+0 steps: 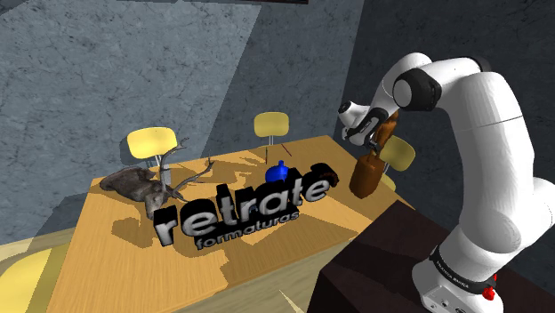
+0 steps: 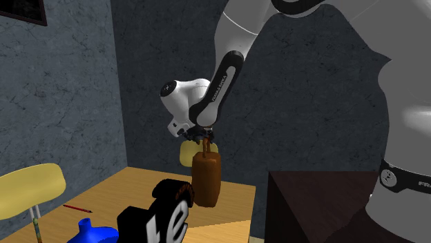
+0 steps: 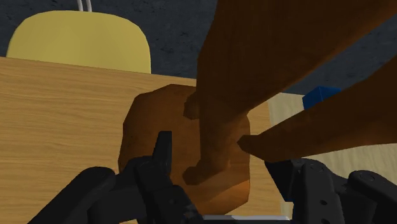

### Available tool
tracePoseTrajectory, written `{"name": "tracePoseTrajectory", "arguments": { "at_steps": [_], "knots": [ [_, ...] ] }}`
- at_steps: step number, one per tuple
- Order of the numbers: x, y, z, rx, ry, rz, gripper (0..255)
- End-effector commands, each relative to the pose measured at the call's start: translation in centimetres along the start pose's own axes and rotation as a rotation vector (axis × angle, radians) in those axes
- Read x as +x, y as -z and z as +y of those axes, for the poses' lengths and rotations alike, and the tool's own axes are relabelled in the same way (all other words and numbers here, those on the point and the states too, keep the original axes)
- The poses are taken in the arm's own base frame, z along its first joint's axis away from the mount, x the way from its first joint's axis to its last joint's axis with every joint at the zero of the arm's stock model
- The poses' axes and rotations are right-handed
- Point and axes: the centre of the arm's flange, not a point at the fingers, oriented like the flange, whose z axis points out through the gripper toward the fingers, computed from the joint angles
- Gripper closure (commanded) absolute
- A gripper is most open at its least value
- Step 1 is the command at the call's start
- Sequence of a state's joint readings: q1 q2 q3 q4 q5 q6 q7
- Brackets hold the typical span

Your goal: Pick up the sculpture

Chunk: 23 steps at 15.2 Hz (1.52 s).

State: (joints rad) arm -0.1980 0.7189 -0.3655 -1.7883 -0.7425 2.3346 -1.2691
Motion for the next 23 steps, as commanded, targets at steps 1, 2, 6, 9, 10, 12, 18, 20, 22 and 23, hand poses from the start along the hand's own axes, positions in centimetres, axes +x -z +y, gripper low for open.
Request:
{"name": "tracePoseTrajectory", "arguments": {
  "at_steps": [1,2,6,9,10,12,18,20,22,23],
  "knots": [
    [0.1,-0.1,0.0,0.0,0.0,0.0,255],
    [0.1,-0.1,0.0,0.0,0.0,0.0,255],
    [0.1,-0.1,-0.1,0.0,0.0,0.0,255],
    [0.1,-0.1,0.1,0.0,0.0,0.0,255],
    [-0.2,0.3,0.0,0.0,0.0,0.0,255],
    [-0.9,1.1,-0.2,0.0,0.0,0.0,255],
    [-3.0,3.4,-0.7,0.0,0.0,0.0,255],
    [-3.7,4.2,-0.9,0.0,0.0,0.0,255],
    [-4.4,4.9,-1.1,0.0,0.0,0.0,255],
    [-4.8,5.3,-1.2,0.0,0.0,0.0,255]
  ]
}}
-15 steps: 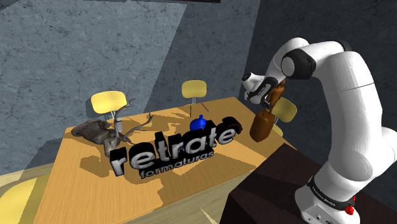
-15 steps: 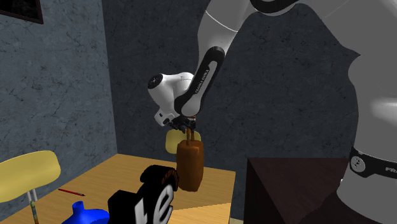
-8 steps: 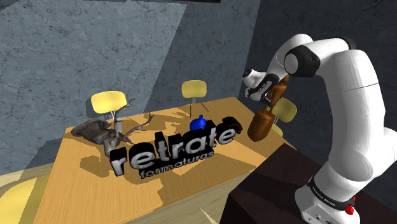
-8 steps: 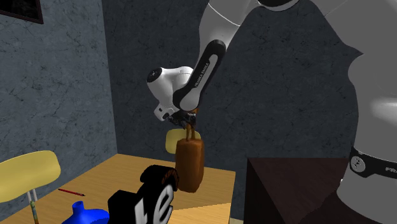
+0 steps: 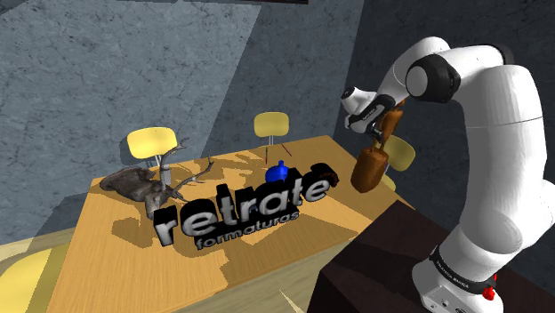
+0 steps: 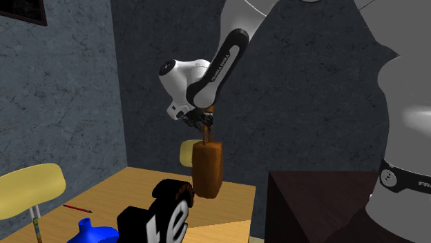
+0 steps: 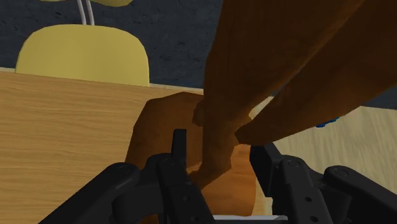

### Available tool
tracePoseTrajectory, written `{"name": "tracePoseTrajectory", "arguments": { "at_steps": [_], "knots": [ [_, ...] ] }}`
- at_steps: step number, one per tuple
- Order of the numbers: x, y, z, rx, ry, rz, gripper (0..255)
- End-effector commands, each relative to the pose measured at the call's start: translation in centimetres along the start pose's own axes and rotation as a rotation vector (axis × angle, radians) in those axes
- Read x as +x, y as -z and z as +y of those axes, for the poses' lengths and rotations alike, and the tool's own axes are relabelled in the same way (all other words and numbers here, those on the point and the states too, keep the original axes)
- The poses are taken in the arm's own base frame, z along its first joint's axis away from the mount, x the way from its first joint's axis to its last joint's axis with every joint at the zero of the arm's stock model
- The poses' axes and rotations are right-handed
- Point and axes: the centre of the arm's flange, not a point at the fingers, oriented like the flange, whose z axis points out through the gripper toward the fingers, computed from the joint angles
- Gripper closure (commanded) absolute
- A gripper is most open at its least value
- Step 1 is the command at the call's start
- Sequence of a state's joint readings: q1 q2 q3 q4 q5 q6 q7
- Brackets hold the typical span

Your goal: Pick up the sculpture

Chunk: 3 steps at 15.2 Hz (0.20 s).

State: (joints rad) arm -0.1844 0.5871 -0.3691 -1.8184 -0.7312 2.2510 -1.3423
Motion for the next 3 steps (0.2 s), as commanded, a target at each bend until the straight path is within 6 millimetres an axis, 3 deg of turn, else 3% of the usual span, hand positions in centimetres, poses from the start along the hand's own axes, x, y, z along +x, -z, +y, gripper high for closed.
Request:
{"name": "tracePoseTrajectory", "arguments": {
  "at_steps": [1,3],
  "knots": [
    [-0.87,0.84,-0.11,-0.002,-0.002,-0.001,255],
    [-0.92,0.9,-0.12,-0.002,-0.002,-0.001,255]
  ]
}}
